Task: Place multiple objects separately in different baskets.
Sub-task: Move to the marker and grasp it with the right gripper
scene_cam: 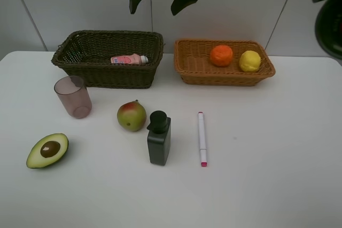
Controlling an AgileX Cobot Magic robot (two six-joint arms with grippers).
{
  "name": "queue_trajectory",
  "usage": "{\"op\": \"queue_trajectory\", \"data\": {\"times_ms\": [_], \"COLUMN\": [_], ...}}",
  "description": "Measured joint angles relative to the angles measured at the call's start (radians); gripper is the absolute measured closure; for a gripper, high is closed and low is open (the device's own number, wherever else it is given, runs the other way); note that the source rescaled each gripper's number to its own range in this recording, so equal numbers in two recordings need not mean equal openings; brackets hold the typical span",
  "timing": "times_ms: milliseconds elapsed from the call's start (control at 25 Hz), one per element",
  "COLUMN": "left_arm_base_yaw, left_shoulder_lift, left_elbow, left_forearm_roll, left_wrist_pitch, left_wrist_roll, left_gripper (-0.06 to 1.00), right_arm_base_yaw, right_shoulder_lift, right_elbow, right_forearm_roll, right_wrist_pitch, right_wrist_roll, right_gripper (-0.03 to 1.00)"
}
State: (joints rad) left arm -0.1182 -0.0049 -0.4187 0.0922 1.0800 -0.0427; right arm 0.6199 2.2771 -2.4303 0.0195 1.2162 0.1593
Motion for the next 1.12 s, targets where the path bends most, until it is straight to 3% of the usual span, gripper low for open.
{"op": "queue_trajectory", "data": {"times_ms": [240, 720, 880, 1120], "left_arm_base_yaw": [0.000, 0.000, 0.000, 0.000], "left_shoulder_lift": [0.000, 0.000, 0.000, 0.000], "left_elbow": [0.000, 0.000, 0.000, 0.000], "left_forearm_roll": [0.000, 0.000, 0.000, 0.000], "left_wrist_pitch": [0.000, 0.000, 0.000, 0.000], "left_wrist_roll": [0.000, 0.000, 0.000, 0.000], "left_gripper": [-0.06, -0.06, -0.06, -0.06], "right_arm_base_yaw": [0.025, 0.021, 0.007, -0.063], "right_shoulder_lift": [-0.044, -0.275, -0.295, -0.316], "right_elbow": [0.067, 0.558, 0.696, 0.876], "right_forearm_roll": [-0.020, -0.189, -0.179, -0.097], "right_wrist_pitch": [0.000, 0.001, -0.006, -0.135], "right_wrist_roll": [0.024, 0.099, 0.138, 0.147], "right_gripper": [-0.03, -0.03, -0.03, -0.03]}}
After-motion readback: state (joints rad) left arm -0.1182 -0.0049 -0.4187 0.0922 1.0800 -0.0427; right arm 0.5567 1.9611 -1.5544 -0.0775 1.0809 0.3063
